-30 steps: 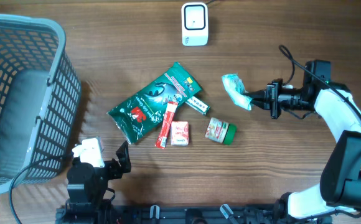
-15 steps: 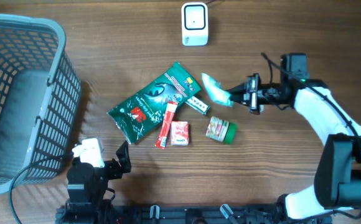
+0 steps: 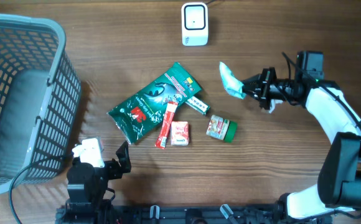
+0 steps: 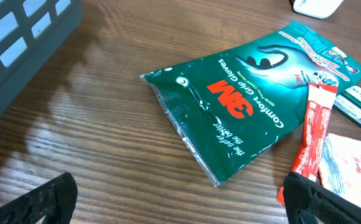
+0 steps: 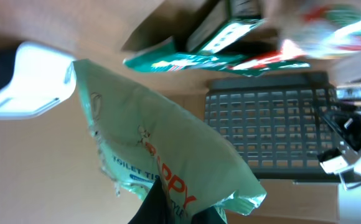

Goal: Scan the item barcode
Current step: 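Present the wipes pack to the scanner, then carry it right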

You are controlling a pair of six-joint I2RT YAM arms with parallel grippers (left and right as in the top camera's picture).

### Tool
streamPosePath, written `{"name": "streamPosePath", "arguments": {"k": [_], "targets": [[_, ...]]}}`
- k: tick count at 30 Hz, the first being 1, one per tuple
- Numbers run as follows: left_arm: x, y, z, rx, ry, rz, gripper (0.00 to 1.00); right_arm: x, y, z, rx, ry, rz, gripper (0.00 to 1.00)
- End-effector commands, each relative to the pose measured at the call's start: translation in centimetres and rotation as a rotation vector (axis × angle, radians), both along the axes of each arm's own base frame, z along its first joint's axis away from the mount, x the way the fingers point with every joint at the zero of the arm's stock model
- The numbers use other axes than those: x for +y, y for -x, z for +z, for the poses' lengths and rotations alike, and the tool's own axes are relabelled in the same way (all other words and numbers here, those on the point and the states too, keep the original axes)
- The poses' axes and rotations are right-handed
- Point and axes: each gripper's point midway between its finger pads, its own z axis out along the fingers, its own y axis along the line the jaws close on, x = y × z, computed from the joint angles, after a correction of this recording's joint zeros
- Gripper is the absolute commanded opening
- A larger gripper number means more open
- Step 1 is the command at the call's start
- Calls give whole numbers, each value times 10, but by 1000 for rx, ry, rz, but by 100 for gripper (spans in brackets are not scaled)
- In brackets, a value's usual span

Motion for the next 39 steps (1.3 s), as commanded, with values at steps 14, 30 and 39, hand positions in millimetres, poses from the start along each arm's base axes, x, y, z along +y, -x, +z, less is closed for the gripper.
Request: {"name": "streamPosePath", "arguments": {"k": [14, 30, 39], "targets": [[-1, 0, 1, -8, -4, -11, 100, 64, 65, 53, -404, -248, 418, 5], [-1, 0, 1, -8, -4, -11, 100, 71, 33, 42, -1185, 49, 640, 4], [-1, 0, 1, -8, -4, -11, 100, 83, -83, 53, -1577, 837, 601, 5]]}}
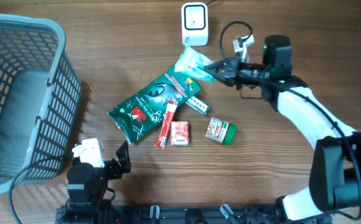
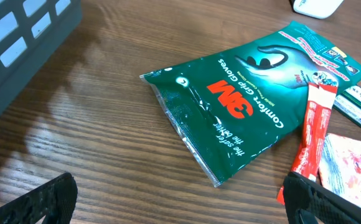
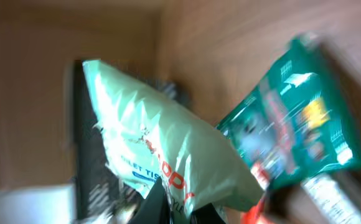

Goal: Scan the item barcode
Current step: 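Present the wipes pack to the scanner, then carry it right, then reach the right gripper down to the green-lidded jar and grasp it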

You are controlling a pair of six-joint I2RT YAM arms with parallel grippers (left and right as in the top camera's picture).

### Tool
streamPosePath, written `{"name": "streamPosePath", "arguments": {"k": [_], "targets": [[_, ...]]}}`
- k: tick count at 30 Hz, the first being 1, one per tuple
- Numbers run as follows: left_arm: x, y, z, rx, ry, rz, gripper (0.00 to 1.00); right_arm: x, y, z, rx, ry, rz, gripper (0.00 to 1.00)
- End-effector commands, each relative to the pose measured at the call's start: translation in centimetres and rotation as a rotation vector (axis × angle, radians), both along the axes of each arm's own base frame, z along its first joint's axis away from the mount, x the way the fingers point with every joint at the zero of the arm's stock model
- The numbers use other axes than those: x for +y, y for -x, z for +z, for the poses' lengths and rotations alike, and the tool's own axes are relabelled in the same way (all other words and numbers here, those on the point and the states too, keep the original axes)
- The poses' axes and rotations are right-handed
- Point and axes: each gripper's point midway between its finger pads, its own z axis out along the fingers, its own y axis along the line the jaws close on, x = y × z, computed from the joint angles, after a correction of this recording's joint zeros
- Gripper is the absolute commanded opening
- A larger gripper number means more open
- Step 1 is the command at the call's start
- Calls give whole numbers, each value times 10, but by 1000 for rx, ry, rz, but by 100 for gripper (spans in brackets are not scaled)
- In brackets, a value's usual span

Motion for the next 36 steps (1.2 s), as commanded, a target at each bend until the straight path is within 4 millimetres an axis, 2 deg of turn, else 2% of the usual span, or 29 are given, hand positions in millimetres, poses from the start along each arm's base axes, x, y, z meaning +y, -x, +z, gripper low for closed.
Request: {"name": "streamPosePath", "arguments": {"k": [1, 4, 5, 8, 11, 14, 21, 23, 24, 25, 27, 29, 30, 31, 33, 36], "targets": [[-1, 0, 1, -9, -4, -12, 100, -19, -56, 13, -122, 193, -325, 5], [-1, 0, 1, -9, -4, -11, 100, -25, -89, 36, -162, 216, -471, 5], [-1, 0, 1, -9, -4, -11, 100, -28, -102, 37, -158, 216, -509, 5], [-1, 0, 1, -9, -4, -12, 100, -22, -139, 18, -105, 205, -549, 5], [-1, 0, 1, -9, -4, -11, 100, -13, -170, -16, -25, 219, -553, 5], [-1, 0, 1, -8, -4, -11, 100, -16, -177, -26, -22, 252, -598, 5], [-1, 0, 1, -9, -4, -12, 100, -15, -178, -26, -26, 269, -619, 5], [-1, 0, 1, -9, -4, -12, 100, -21, -173, -10, -53, 299, -613, 5], [-1, 0, 1, -9, -4, -12, 100, -32, -169, 2, -72, 333, -628, 5], [-1, 0, 1, -9, -4, -11, 100, -52, -162, 23, -101, 392, -668, 5], [-1, 0, 1, -9, -4, -12, 100, -113, -135, 60, -107, 572, -825, 5], [-1, 0, 1, -9, -4, -11, 100, -184, -99, 83, -66, 767, -1025, 5], [-1, 0, 1, -9, -4, -11, 100, -228, -75, 88, -16, 892, -1142, 5], [-1, 0, 1, -9, -4, -11, 100, -272, -53, 86, 49, 1022, -1243, 5], [-1, 0, 1, -8, -4, -11, 100, -344, -19, 71, 186, 1199, -1388, 5], [-1, 0, 1, -8, -4, -12, 100, -434, 16, 29, 411, 1289, -1509, 5]]}}
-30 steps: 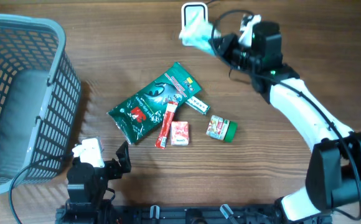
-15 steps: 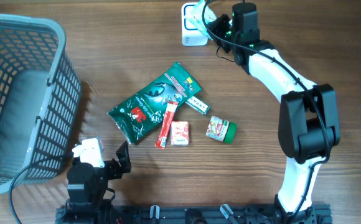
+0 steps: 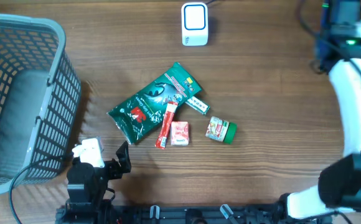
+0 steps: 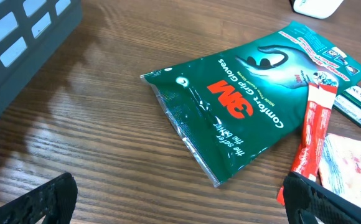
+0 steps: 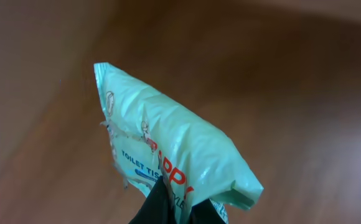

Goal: Scan the item barcode
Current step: 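Reach the right gripper down to the green-lidded jar and grasp it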

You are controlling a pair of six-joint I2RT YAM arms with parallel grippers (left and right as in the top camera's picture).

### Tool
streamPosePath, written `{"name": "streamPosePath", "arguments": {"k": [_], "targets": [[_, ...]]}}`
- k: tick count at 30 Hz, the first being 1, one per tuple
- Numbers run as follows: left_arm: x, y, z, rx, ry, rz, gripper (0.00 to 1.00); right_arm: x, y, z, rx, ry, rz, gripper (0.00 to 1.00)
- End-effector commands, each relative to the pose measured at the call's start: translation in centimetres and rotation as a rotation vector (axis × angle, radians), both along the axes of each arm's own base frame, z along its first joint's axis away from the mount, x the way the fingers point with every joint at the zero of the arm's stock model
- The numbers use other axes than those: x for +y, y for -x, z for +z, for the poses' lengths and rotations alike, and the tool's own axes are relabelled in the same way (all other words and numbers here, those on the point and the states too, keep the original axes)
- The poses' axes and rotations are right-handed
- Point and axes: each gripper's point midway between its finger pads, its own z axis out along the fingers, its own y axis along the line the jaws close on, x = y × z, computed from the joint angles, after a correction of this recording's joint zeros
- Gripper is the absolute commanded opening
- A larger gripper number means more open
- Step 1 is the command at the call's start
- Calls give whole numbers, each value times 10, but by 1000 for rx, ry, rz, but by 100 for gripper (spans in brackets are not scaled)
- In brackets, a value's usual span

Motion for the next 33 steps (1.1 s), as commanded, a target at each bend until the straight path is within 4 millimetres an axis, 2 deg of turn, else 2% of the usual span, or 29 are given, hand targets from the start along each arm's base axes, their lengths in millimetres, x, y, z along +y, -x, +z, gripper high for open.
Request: {"name": "streamPosePath", "arguments": {"k": [1, 2, 3, 4, 5, 6, 8, 10, 12, 14, 16, 17, 20, 22, 23, 24, 26, 27, 29, 30, 31, 32, 33], "targets": [[-1, 0, 1, -8, -4, -11, 100, -93, 44, -47, 186, 74, -233, 5], [-1, 0, 1, -8, -4, -11, 100, -119, 59, -77, 265, 40, -278, 5], [-1, 0, 1, -9, -4, -11, 100, -129, 64, -94, 307, 11, -277, 9], [-1, 0, 1, -9, -4, -11, 100, -142, 68, -114, 325, -35, -272, 20], [-1, 0, 1, -8, -5, -11, 100, -146, 63, -122, 304, -83, -234, 65], [-1, 0, 1, -9, -4, -11, 100, -143, 46, -115, 253, -126, -134, 100], [-1, 0, 1, -8, -4, -11, 100, -129, 19, -89, 161, -177, 0, 100], [-1, 0, 1, -9, -4, -11, 100, -101, 0, -63, 65, -264, 131, 100], [-1, 0, 1, -8, -4, -11, 100, -47, -20, -33, -65, -412, 325, 100], [-1, 0, 1, -9, -4, -11, 100, 12, -22, -19, -112, -595, 490, 100], [-1, 0, 1, -8, -4, -11, 100, 61, -13, -22, -75, -765, 585, 100], [-1, 0, 1, -8, -4, -11, 100, 91, 2, -31, 10, -836, 624, 100], [-1, 0, 1, -9, -4, -11, 100, 148, 40, -46, 245, -908, 704, 99], [-1, 0, 1, -9, -4, -11, 100, 189, 67, -54, 419, -902, 759, 100], [-1, 0, 1, -9, -5, -11, 100, 203, 73, -55, 469, -880, 798, 100], [-1, 0, 1, -8, -5, -11, 100, 222, 79, -57, 519, -848, 875, 100], [-1, 0, 1, -9, -4, -11, 100, 262, 90, -57, 596, -755, 1145, 100], [-1, 0, 1, -9, -4, -11, 100, 271, 96, -57, 624, -720, 1245, 100], [-1, 0, 1, -9, -4, -11, 100, 297, 125, -57, 745, -621, 1567, 99], [-1, 0, 1, -8, -4, -11, 100, 310, 129, -57, 744, -618, 1619, 98], [-1, 0, 1, -9, -4, -11, 100, 313, 130, -60, 772, -555, 1645, 97], [-1, 0, 1, -8, -4, -11, 100, 307, 123, -66, 804, -459, 1615, 97], [-1, 0, 1, -9, -4, -11, 100, 292, 102, -70, 810, -295, 1532, 100]]}}
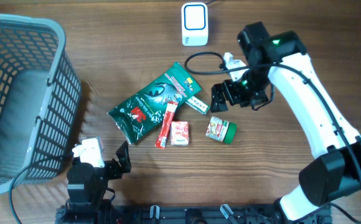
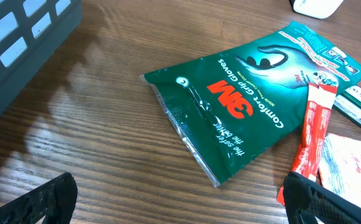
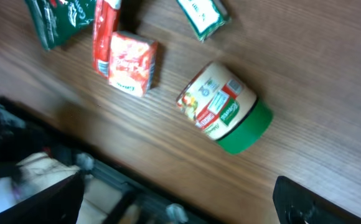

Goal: Scan the item barcode
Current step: 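Reach the right gripper down to the green-lidded jar and grasp it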

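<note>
The white barcode scanner [image 1: 194,23] stands at the table's far edge. In the middle lie a green 3M bag [image 1: 152,102], a red stick pack [image 1: 167,124], a small red-and-white pack [image 1: 180,133], a thin green box [image 1: 199,104] and a jar with a green lid [image 1: 221,129]. My right gripper [image 1: 224,96] hangs open and empty just above the jar [image 3: 224,115]. My left gripper [image 1: 123,158] rests open near the front edge, facing the 3M bag [image 2: 230,106]. A scrap of pale green shows at the right edge.
A grey plastic basket [image 1: 56,93] fills the left side of the table. The right arm's cable [image 1: 199,57] loops over the table between the scanner and the items.
My right gripper held the pale green tissue packet at the far right. It now stands open and empty over the jar in the middle. The left arm has not moved.
My right gripper held a pale green tissue packet to the right of the scanner, then close in front of the scanner, then off at the far right. Now the packet is out of it and it is open above the jar.
</note>
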You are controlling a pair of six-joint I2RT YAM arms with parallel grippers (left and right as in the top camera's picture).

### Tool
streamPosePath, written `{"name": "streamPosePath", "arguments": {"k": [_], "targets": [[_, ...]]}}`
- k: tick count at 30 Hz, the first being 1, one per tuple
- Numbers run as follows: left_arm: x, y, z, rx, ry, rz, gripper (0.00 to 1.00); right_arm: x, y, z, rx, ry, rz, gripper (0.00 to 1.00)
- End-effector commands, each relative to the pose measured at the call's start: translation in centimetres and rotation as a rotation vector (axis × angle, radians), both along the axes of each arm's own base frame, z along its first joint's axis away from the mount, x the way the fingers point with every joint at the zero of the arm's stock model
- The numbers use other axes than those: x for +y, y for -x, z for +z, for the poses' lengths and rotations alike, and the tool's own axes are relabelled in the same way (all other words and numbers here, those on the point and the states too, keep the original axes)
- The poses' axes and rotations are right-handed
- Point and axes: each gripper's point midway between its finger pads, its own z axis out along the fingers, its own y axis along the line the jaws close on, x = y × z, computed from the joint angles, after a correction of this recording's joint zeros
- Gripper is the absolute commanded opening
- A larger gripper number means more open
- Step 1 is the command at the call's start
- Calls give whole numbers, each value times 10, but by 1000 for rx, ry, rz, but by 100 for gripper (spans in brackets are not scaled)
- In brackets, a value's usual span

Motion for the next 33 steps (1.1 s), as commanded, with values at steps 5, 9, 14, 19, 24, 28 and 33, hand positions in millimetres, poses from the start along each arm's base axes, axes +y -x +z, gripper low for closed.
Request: {"name": "streamPosePath", "arguments": {"k": [5, 9, 14, 19, 24, 28, 33], "targets": [[-1, 0, 1, -9, -4, -11, 100, 22, 11, -3, -137, -135, 500, 100], [-1, 0, 1, -8, -4, -11, 100, 24, 38, -50, -43, -140, 528, 100], [-1, 0, 1, -8, -4, -11, 100, -8, 28, -104, -67, 98, 425, 100], [-1, 0, 1, -9, -4, -11, 100, -14, 32, -140, -58, 130, 360, 100], [-1, 0, 1, -9, -4, -11, 100, -12, 27, -142, -68, 129, 327, 93], [-1, 0, 1, -9, -5, -11, 100, -6, 28, -141, -57, 95, 297, 62], [-1, 0, 1, -9, -4, -11, 100, -9, 10, -143, 7, 178, -286, 59]]}}
